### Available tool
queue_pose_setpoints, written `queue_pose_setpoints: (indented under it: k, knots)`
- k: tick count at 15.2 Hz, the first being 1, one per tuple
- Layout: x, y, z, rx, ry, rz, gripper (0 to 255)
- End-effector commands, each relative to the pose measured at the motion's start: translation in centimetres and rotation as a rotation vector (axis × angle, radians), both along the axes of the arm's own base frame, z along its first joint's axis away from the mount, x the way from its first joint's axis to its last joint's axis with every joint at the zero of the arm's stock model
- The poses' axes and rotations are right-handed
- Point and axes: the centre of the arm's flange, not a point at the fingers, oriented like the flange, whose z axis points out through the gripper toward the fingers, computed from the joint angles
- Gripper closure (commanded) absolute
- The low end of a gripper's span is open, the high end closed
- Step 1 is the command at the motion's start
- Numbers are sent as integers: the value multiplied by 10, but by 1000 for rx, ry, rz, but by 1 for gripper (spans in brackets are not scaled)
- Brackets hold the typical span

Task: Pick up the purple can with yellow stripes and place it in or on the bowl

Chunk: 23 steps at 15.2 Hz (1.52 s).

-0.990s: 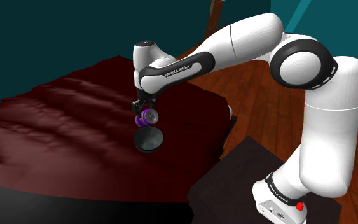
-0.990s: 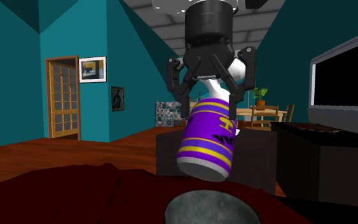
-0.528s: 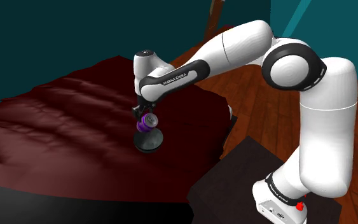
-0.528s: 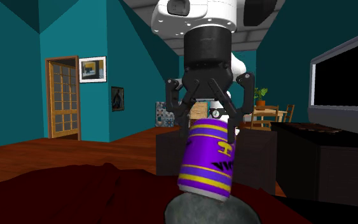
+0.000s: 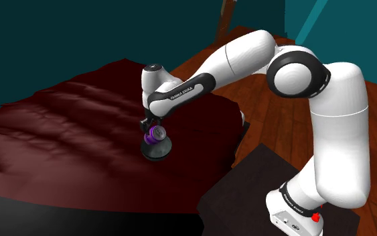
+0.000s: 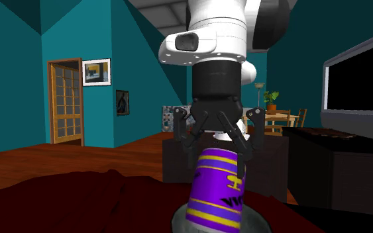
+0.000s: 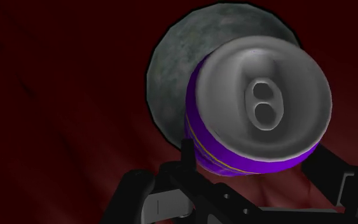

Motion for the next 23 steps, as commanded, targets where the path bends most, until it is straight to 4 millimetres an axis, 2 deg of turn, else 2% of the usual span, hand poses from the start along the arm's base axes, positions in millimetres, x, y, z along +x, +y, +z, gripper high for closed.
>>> queue_pose_setpoints:
  k: [1, 9, 10, 15, 19, 23]
  knots:
    - [1, 1, -8, 0, -1, 0, 255]
    - [1, 1, -8, 0, -1, 0, 255]
    - [1, 1, -8, 0, -1, 0, 0]
    - [1, 1, -8, 0, -1, 0, 0]
    - [0, 1, 42, 0, -1, 0, 0]
    - [0, 1, 42, 0, -1, 0, 0]
